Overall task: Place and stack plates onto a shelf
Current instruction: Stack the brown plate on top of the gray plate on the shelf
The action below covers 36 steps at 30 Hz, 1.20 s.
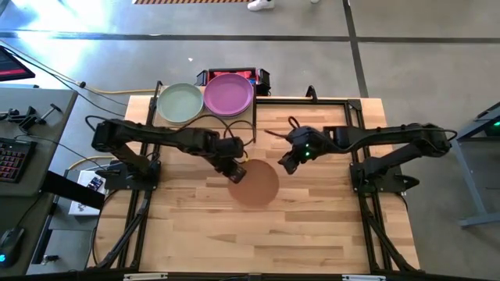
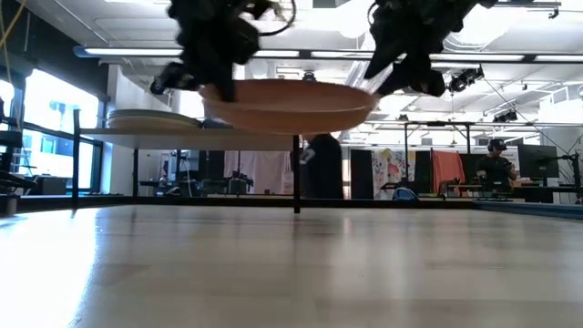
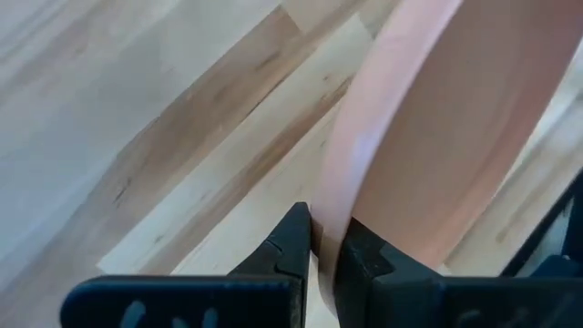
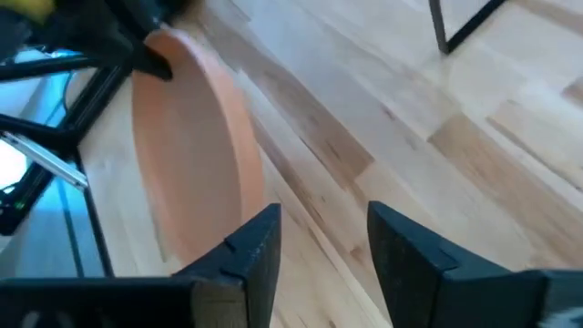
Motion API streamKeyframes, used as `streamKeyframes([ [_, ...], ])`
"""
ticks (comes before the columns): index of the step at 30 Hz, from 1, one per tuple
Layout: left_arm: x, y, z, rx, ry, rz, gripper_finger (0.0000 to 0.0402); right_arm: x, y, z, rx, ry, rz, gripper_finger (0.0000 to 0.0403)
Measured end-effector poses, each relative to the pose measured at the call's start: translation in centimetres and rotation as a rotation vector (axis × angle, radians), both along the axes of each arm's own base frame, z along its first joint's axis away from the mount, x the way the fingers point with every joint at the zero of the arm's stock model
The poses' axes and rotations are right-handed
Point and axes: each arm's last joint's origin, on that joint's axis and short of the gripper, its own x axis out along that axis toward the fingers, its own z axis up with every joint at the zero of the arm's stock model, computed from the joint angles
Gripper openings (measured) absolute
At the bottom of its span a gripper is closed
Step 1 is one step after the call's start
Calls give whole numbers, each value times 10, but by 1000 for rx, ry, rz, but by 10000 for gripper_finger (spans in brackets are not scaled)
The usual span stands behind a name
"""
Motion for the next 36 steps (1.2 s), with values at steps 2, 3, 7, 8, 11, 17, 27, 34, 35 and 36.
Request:
streamKeyframes([
  [2, -10, 3, 6, 3, 31, 1, 14, -4, -2, 6, 0, -27, -10, 146],
  [3, -16, 5, 10, 6, 47, 8, 14, -7, -4, 9, 0, -38, -14, 146],
  [7, -37, 16, 27, 10, 66, 50, 14, -15, -6, 19, -14, -77, -16, 145],
  [8, -42, 19, 31, 14, 59, 63, 14, -16, -6, 20, -18, -84, -12, 145],
  [11, -58, 28, 47, 20, 21, 99, 14, -17, -6, 22, -22, -96, -9, 145],
  [17, -95, 48, 79, 36, -108, 206, 14, -17, -5, 22, -34, -91, 7, 145],
  [27, -166, 78, 115, 185, -246, 511, 16, -17, -5, 21, -43, -86, 20, 145],
  [34, -203, 91, 127, 319, -281, 770, 16, -17, -5, 21, -43, -85, 19, 145],
  [35, -207, 93, 127, 336, -272, 807, 16, -17, -5, 21, -43, -85, 20, 145],
  [36, -210, 94, 127, 354, -261, 838, 16, -17, -5, 21, -44, -85, 20, 145],
])
